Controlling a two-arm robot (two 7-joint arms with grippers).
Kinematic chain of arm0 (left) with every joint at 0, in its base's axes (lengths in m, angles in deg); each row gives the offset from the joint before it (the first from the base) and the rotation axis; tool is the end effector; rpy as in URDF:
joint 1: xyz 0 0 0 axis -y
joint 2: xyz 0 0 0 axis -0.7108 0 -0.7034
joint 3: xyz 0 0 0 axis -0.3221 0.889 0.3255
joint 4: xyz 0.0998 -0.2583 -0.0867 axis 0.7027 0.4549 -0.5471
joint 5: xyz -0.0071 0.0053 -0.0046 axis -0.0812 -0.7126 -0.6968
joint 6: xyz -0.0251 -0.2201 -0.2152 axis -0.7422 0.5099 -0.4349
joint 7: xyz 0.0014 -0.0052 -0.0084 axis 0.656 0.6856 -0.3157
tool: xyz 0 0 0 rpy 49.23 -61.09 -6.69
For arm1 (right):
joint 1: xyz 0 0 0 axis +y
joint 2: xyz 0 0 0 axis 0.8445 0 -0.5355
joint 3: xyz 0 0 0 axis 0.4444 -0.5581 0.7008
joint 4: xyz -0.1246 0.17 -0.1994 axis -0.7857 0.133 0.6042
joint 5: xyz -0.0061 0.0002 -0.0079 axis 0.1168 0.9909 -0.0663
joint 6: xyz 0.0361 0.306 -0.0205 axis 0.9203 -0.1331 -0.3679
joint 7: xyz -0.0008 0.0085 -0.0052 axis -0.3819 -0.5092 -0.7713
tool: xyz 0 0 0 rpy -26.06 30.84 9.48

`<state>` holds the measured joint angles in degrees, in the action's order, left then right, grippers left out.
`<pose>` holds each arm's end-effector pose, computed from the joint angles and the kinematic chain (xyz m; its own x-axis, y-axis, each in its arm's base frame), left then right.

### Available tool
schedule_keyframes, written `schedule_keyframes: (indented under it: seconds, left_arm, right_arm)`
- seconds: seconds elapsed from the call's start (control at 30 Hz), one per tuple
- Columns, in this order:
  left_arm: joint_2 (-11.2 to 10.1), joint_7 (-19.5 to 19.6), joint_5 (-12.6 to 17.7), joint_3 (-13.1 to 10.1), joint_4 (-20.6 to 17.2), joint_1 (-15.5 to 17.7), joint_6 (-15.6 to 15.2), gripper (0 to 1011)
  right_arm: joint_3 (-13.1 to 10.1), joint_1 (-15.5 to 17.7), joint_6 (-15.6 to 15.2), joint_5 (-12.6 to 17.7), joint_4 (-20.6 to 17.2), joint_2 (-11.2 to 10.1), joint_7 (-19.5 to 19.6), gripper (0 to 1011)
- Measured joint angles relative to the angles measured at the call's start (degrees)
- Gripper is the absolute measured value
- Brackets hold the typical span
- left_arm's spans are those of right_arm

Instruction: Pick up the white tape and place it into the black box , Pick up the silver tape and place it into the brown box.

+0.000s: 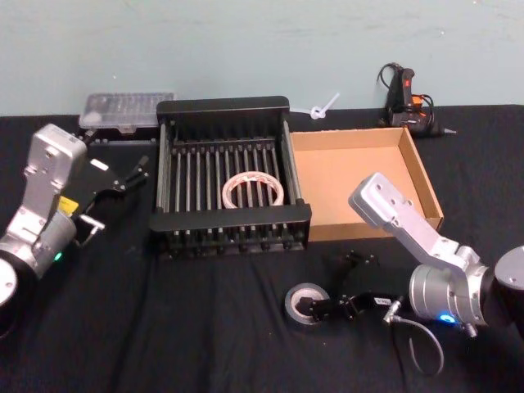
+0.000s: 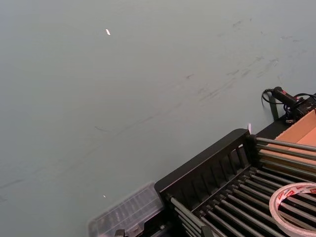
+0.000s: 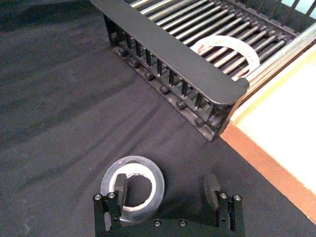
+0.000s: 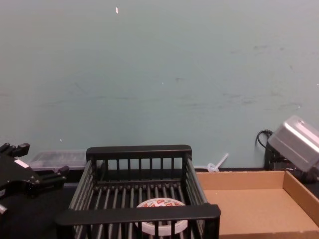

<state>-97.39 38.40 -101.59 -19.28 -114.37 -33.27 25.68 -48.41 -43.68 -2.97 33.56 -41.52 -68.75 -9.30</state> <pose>0.3581 0.0826 -0.3023 0.2923 0.8803 0.3736 -0.9552 0.2873 0.0703 0.3305 -0.0035 -0.2533 0.8103 -0.5857 0.0181 0.4735 0.6362 -0.6092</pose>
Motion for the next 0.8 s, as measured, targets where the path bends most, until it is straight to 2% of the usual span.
schedule_keyframes:
  seconds: [0.8]
  left_arm:
    - [0.0,0.0,0.0,0.0,0.0,0.0,0.0,1001]
  right_arm:
    - [0.3,-0.67,-0.75,-0.96,1.32,1.0,-0.67,1002]
